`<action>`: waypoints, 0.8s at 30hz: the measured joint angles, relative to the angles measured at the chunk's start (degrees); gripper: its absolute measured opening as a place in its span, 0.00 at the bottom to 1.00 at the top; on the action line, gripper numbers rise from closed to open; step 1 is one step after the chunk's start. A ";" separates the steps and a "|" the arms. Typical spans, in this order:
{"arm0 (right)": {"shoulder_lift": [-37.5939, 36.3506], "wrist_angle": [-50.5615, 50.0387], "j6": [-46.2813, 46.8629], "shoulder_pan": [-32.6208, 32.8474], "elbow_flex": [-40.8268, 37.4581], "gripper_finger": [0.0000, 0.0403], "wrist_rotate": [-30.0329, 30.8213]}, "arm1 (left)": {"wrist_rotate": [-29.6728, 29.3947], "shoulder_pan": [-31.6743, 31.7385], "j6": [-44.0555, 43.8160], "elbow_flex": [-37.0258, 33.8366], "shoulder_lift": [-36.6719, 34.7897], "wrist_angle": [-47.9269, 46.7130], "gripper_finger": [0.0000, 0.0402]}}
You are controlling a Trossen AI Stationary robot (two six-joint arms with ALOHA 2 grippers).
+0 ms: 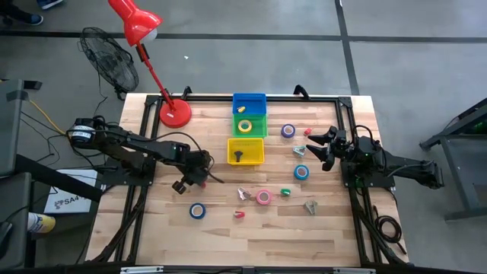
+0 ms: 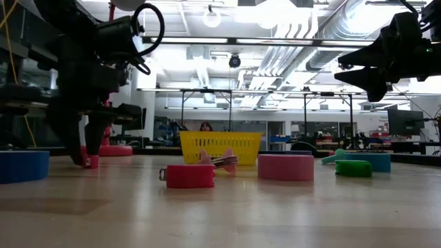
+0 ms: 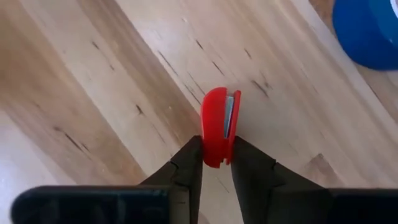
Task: Pick and place Stapler, Stapler remover, tape
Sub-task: Put the middle red stapler into the blue bin
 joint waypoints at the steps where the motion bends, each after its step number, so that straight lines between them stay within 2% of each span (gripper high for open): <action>1: 0.00 0.00 0.00 0.00 0.00 0.55 0.00 | -0.28 0.00 -0.79 0.00 0.00 0.31 0.15; 5: 0.00 0.00 0.00 0.00 0.02 0.55 0.00 | -1.69 0.02 -3.35 0.02 0.00 0.79 0.12; 13: 0.00 0.00 0.00 0.02 0.00 0.55 0.00 | -6.02 0.23 -7.96 0.34 -0.04 3.08 0.16; 24: 0.00 0.00 0.00 0.01 0.00 0.55 0.00 | -11.73 9.84 -7.99 8.15 -0.07 3.25 0.14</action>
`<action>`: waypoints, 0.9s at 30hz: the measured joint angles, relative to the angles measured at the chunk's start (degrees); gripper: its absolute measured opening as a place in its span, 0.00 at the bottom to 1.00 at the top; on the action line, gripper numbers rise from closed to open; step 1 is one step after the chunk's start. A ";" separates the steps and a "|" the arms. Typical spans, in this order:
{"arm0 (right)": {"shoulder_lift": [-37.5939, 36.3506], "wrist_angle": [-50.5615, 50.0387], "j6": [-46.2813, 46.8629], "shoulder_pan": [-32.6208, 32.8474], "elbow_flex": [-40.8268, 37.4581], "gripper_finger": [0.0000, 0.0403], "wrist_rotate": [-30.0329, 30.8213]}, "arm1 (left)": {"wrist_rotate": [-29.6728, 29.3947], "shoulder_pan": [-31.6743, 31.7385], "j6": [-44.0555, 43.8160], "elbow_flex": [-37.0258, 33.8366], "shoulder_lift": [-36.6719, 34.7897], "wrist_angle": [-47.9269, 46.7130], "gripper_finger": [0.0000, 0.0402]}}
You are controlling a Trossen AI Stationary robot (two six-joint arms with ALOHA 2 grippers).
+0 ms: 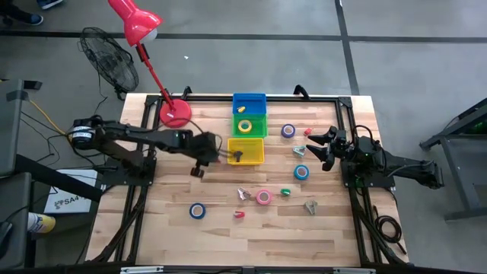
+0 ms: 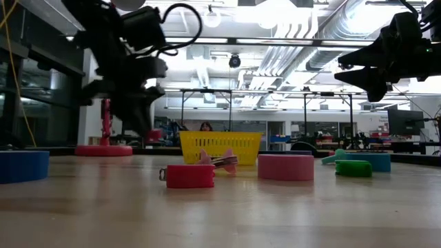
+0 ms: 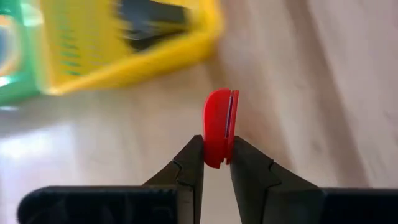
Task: Pick and place Stapler, Stapler remover, tape
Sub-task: Put the middle red stapler into the blue bin
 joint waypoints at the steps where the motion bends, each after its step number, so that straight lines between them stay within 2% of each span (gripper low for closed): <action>1: 0.00 0.00 -0.01 0.01 0.00 0.55 0.00 | -0.02 0.89 0.00 0.74 0.00 0.01 0.14; 6: 0.00 0.00 0.00 -0.02 0.00 0.55 0.00 | -0.66 4.70 -0.01 3.64 0.00 -0.05 0.14; 16: 0.00 0.00 0.00 -0.01 0.00 0.55 0.00 | -7.93 13.42 0.36 11.06 1.25 0.99 0.14; 27: 0.01 0.00 -0.01 -0.01 0.00 0.55 0.04 | -8.59 23.22 1.95 26.66 14.96 0.38 0.14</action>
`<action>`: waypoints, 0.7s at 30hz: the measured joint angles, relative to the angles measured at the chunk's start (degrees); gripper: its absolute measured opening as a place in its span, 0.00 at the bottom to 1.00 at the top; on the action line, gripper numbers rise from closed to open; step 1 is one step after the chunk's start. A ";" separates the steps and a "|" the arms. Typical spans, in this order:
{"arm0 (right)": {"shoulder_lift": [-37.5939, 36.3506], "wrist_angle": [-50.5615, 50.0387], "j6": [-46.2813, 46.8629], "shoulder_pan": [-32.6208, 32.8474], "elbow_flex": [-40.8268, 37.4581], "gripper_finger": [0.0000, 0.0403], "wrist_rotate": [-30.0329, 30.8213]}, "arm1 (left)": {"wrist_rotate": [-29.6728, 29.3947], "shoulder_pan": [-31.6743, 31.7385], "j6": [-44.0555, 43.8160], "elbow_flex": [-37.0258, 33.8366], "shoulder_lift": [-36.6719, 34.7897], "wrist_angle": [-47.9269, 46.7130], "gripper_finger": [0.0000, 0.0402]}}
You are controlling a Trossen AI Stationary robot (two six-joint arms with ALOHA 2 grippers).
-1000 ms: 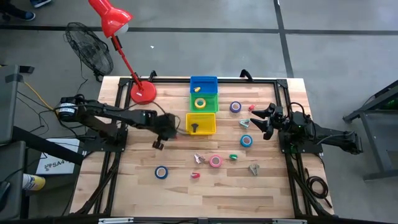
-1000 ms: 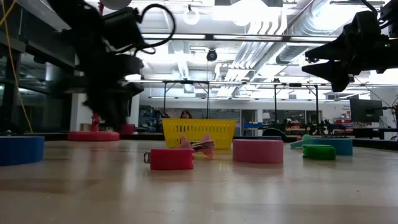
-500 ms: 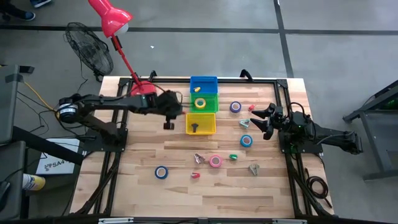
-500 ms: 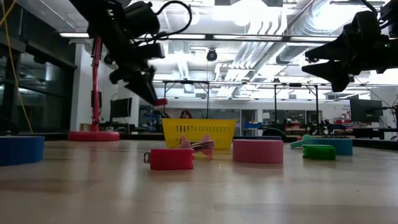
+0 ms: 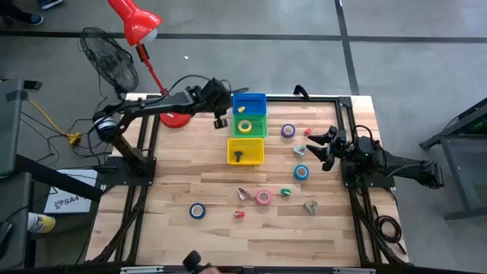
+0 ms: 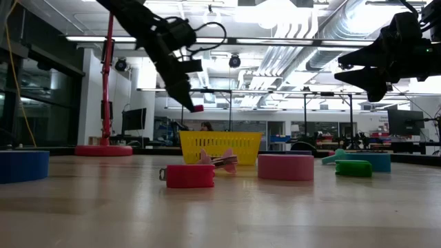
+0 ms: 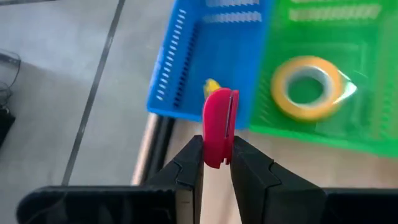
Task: Pick and place Stapler, Stapler remover, tape
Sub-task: Put the middle red stapler into the blue bin
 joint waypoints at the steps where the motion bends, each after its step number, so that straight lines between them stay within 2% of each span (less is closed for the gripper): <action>1: 0.01 0.00 0.01 -0.01 0.00 0.55 -0.03 | 0.14 0.50 0.00 1.76 1.56 -0.21 0.14; 11: -0.01 0.00 0.01 -0.01 0.01 0.55 -0.04 | 3.19 3.07 0.02 19.45 16.18 -7.18 0.14; 21: 0.01 0.00 0.01 0.01 0.00 0.55 -0.02 | 5.10 2.96 -0.69 35.19 26.92 -21.79 0.14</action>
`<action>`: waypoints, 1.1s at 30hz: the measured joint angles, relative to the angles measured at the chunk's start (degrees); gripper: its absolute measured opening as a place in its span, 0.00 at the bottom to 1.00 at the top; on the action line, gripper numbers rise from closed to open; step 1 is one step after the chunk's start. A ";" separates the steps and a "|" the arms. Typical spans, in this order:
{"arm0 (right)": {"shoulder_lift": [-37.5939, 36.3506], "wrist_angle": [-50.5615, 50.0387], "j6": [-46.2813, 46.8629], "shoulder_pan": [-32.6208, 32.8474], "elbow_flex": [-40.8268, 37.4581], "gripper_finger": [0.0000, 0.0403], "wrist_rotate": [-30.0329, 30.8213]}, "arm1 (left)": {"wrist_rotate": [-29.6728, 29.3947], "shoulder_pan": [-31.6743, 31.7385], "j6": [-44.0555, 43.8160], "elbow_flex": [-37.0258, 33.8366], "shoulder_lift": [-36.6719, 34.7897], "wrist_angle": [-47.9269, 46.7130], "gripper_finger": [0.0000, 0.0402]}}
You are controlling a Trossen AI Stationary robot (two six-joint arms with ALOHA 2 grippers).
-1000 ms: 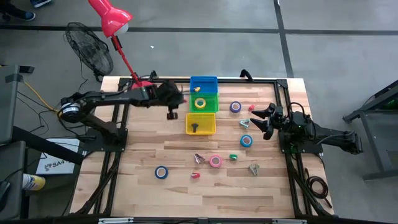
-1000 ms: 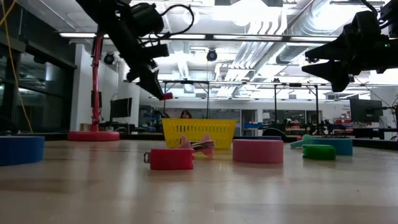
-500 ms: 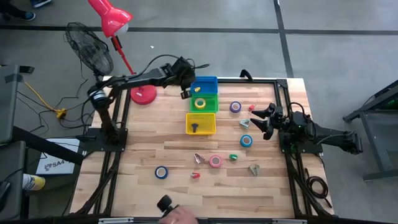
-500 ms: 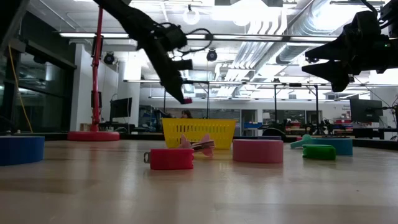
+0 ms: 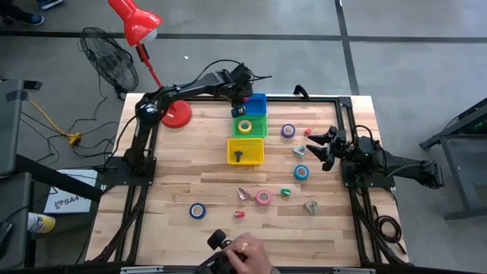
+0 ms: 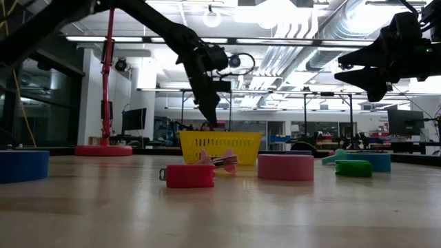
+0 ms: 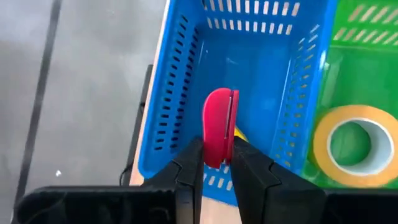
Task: Pick and place Stapler, Stapler remover, tape
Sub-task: Put the middle red stapler into the blue bin, then put the bottom blue tape into the green bin
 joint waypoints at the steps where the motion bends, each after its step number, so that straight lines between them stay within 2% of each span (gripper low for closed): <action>1: 0.00 0.00 0.00 -0.02 0.02 0.55 0.00 | 0.32 0.02 -0.24 1.10 0.82 -1.77 0.14; 10: 0.00 0.00 0.00 -0.02 0.00 0.55 0.00 | 1.10 0.07 -1.26 5.63 4.91 -6.41 0.16; 19: 0.00 0.00 0.00 -0.01 0.00 0.55 0.00 | 1.12 0.44 -1.25 5.63 4.91 -5.75 0.35; 24: 0.00 0.00 -0.02 0.00 0.00 0.55 0.00 | 1.10 0.39 -0.45 5.63 4.82 -6.15 0.41; 28: 0.00 0.00 -0.01 -0.01 0.00 0.55 -0.02 | 1.80 0.37 0.17 5.63 2.13 -10.47 0.41; 33: 0.00 0.00 0.00 0.00 0.00 0.55 0.02 | 1.03 -0.66 1.46 4.67 -2.95 -21.24 0.42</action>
